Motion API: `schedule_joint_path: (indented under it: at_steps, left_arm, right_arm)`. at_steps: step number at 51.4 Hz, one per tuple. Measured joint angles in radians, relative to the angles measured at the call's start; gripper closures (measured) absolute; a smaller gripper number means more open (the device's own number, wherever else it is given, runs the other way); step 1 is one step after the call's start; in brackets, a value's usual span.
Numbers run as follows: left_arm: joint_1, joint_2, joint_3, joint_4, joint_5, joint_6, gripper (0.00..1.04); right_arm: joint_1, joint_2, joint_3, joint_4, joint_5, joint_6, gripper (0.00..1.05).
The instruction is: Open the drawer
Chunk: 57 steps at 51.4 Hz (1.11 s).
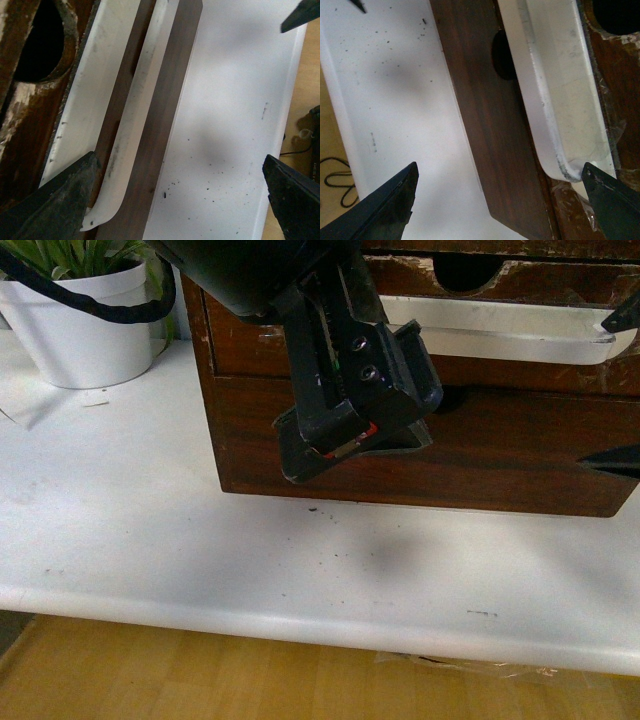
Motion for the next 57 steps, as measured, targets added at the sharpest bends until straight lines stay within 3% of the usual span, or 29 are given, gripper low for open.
schedule_joint_path:
  at_steps: [12,57]
  left_arm:
    - [-0.008,0.002,0.001,-0.010,0.000,0.016,0.06]
    - [-0.039,-0.110,-0.043,-0.257,0.053,0.148,0.06]
  right_arm:
    - [0.013,0.044,0.027,0.008,0.004,0.017,0.09]
    - [0.048,-0.013,0.043,-0.293,-0.085,-0.111,0.09]
